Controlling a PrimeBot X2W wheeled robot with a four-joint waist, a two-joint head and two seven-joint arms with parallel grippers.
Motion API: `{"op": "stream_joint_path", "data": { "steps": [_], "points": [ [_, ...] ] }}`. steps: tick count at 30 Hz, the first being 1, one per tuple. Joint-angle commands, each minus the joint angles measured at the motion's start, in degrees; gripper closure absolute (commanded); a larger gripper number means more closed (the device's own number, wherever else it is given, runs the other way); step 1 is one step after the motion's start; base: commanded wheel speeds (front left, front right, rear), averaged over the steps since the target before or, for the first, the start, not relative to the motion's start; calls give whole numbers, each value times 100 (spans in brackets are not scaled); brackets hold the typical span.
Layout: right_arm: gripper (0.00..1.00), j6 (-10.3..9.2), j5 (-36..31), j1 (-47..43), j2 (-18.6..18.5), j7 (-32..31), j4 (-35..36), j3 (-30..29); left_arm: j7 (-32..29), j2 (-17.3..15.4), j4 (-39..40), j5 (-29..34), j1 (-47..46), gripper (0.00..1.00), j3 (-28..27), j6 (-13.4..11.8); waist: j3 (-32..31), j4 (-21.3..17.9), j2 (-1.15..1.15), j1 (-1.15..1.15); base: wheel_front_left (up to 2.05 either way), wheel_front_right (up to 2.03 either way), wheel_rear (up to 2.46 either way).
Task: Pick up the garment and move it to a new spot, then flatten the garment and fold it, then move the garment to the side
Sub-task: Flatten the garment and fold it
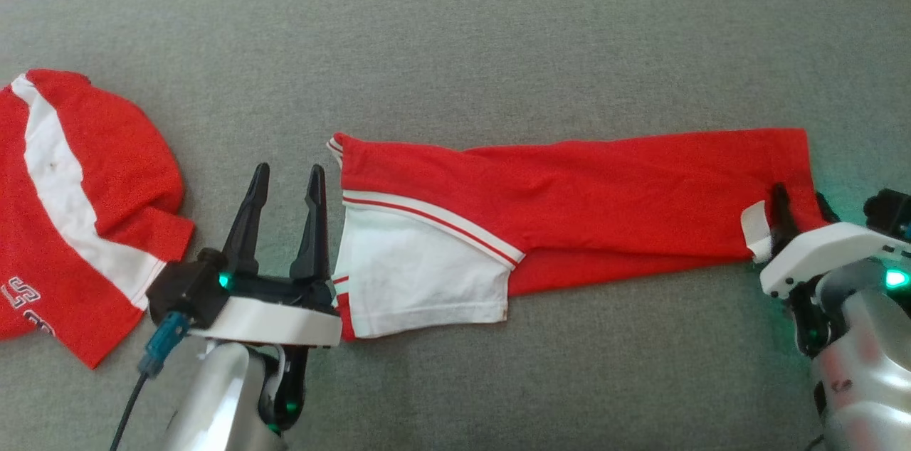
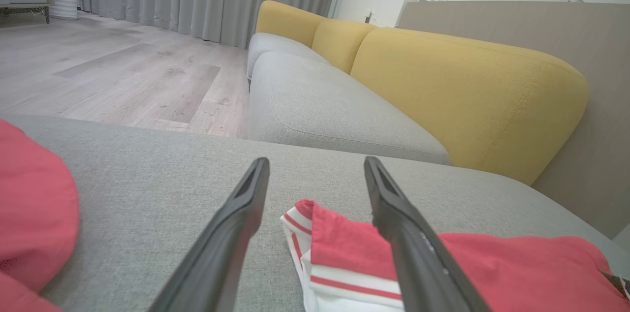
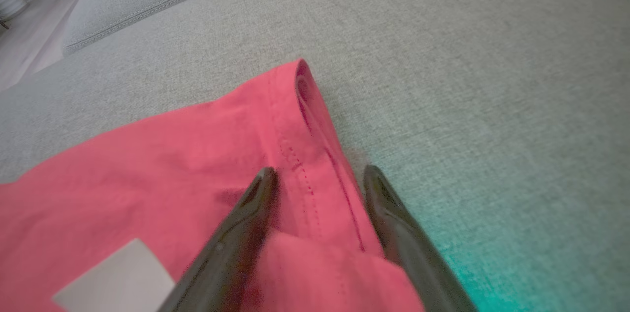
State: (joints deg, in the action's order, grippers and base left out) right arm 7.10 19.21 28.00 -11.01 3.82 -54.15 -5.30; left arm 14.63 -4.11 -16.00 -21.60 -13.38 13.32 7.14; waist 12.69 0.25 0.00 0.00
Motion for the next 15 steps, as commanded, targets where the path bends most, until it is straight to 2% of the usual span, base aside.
{"op": "stream_joint_path", "data": {
  "steps": [1,6,11,15],
  "points": [
    [100,39,51,-5,103,-72,28,205,37,-8,159,42,-220,0,-186,30,16,-24,0,0,0,0,0],
    [100,39,221,61,-218,153,128,123,37,-17,116,41,-219,0,-166,33,-10,-129,0,0,0,0,0],
    [100,39,183,205,-807,399,49,-352,37,-34,134,15,-226,0,-146,34,-43,-164,0,0,0,0,0],
    [100,39,-117,383,-1277,575,-166,-798,37,-50,150,-11,-219,0,-115,34,-51,-157,0,0,0,0,0]
  ]
}}
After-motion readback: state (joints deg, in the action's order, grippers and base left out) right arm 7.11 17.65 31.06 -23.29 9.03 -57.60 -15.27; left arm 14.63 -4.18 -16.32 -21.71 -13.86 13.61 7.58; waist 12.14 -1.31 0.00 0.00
